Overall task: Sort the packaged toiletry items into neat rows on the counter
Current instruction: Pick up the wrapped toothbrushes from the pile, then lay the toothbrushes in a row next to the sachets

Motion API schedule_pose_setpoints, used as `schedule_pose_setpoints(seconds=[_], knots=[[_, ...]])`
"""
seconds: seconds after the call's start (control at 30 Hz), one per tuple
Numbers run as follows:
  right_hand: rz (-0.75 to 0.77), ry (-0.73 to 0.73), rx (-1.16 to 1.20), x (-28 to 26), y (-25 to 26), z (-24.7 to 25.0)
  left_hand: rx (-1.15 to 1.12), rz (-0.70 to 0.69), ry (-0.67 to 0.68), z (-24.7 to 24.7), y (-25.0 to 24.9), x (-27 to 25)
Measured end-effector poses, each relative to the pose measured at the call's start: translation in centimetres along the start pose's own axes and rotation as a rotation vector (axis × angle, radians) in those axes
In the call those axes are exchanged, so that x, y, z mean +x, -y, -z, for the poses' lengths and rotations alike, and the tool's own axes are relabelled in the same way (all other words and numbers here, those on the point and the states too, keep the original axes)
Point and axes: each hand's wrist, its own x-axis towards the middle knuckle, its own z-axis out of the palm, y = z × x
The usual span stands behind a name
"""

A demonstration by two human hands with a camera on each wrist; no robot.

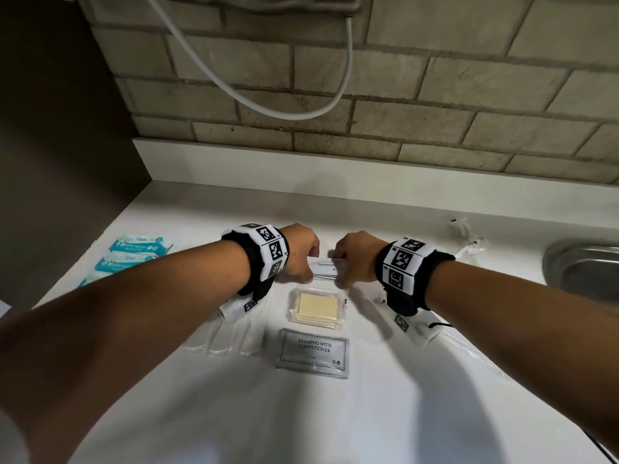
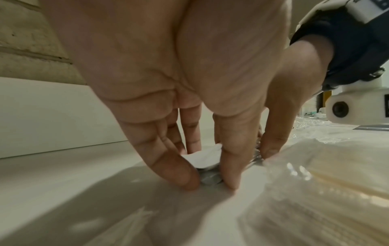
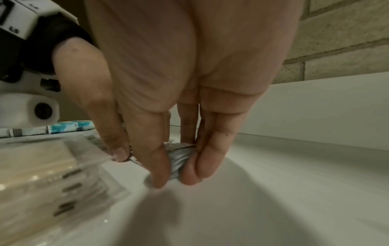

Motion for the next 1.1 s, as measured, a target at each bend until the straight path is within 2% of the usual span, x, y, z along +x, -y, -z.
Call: schedule_pose_setpoints(seconds=[0.47,0.7,0.83,0.97,1.1], knots=[[0.012,-0.041,-0.029,0.4,-0.3,-0.3,-0.002,0.005,0.004,-0.2,-0.1,0.2],[-0.007,-0.060,0.091,-1.3,-1.9,0.2,-0.083,0.025,0.081,0.8,0.3,-0.4],[-0.039,-0.107,0.231,-3.9,-4.5,1.4,-0.072,0.053,0.038,2.2,-0.6,-0.9],[-0.142,-0.158,0.147,-7.7,-9.1,1.5,-0.042,0.000,-0.034,3.3,-5.1,-0.8],[-0.212,-0.064,0.039,-10.6,-12.3,0.0,-0.010,-0.100,-0.037,2.7,-10.9,0.3]])
